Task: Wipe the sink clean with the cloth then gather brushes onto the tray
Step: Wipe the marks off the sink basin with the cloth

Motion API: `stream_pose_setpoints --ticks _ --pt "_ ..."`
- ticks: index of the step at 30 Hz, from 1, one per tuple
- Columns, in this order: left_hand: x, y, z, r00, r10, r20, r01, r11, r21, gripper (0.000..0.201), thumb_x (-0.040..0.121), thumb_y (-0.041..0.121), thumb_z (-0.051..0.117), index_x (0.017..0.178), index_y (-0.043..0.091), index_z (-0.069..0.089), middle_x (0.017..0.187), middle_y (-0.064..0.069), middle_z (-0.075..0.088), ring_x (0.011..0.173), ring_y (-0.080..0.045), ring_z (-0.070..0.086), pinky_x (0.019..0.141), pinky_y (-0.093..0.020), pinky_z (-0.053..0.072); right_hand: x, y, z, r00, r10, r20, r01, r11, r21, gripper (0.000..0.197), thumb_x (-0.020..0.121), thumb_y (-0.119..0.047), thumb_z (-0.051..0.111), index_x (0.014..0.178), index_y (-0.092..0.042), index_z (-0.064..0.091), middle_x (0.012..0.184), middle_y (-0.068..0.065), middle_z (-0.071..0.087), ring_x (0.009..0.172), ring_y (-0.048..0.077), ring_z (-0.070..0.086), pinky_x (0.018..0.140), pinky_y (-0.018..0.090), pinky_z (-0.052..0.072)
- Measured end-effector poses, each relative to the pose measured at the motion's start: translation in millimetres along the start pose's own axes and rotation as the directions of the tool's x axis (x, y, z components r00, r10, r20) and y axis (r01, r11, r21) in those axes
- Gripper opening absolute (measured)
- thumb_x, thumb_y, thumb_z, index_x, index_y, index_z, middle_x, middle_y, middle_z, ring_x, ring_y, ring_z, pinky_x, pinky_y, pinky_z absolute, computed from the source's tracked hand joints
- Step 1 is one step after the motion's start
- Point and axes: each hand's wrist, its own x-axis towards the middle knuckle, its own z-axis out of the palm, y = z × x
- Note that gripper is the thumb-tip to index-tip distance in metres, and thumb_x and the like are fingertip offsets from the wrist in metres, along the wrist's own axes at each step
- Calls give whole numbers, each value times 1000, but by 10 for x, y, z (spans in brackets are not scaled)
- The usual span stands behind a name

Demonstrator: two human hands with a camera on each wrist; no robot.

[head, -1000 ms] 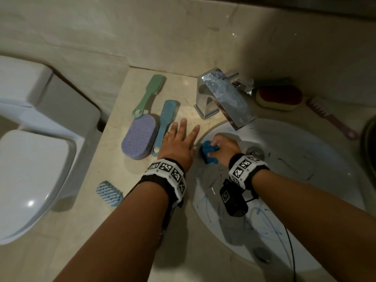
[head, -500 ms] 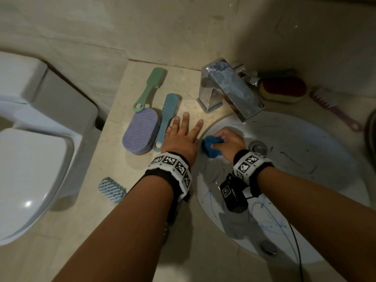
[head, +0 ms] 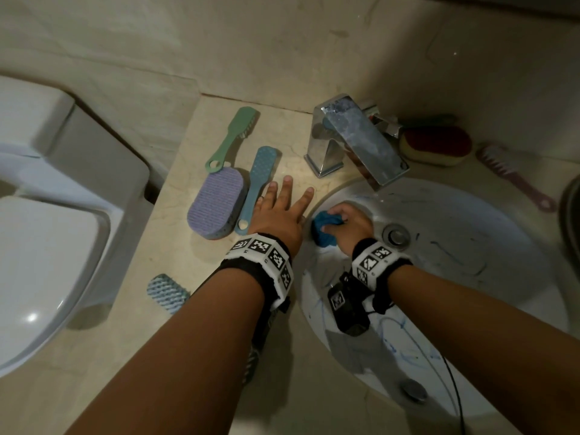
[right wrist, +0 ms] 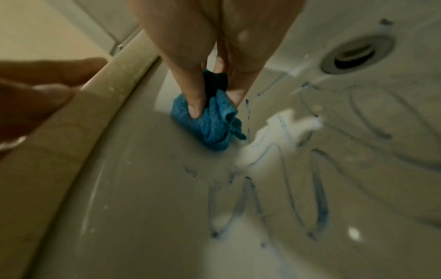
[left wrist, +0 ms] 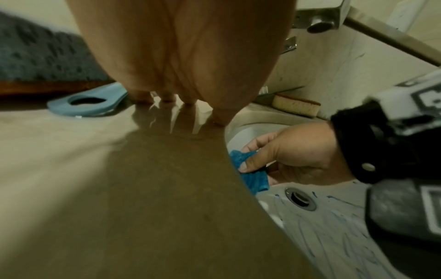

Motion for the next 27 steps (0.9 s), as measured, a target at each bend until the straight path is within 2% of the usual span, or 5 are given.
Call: stream_pose_setpoints --ticks 6,10,14,20,27 --pt "-6 6 2 1000 -5 -1 5 1000 3 56 103 35 23 148 38 -10 156 -2 -24 145 -28 -17 120 -43 -3 -186 104 63 957 -38 286 107 967 -231 33 71 -1 73 102 -11 66 99 2 61 92 14 54 74 16 37" --pt "-1 5 -1 1000 -3 6 3 1000 1 55 103 36 22 148 38 -9 156 -2 -23 145 -28 -16 120 -43 -3 -152 98 79 991 -69 115 80 992 -99 36 72 0 71 105 -11 68 107 4 66 99 14 57 85 19 42" --pt "3 -8 10 1000 5 -6 -5 1000 -5 54 103 36 21 149 37 -9 157 -3 -22 146 -28 -16 120 -43 -2 75 56 22 1000 22 -3 -22 998 64 26 73 -3 75 97 -9 66 86 -5 58 82 9 54 68 10 43" --pt "5 -15 20 1000 7 -17 -8 1000 -24 54 103 34 21 148 38 -7 157 -2 -22 146 -27 -16 120 -43 -2 -232 181 123 975 -62 214 116 962 -249 24 70 -6 74 90 -14 64 92 -1 58 89 14 53 75 19 36" --pt "8 -19 56 999 9 -44 -9 1000 -15 54 102 35 21 148 39 -8 157 -2 -21 146 -28 -15 120 -43 -3 -315 145 37 948 -39 316 105 975 -196 31 70 -7 77 98 -11 64 98 0 60 93 14 54 78 19 38"
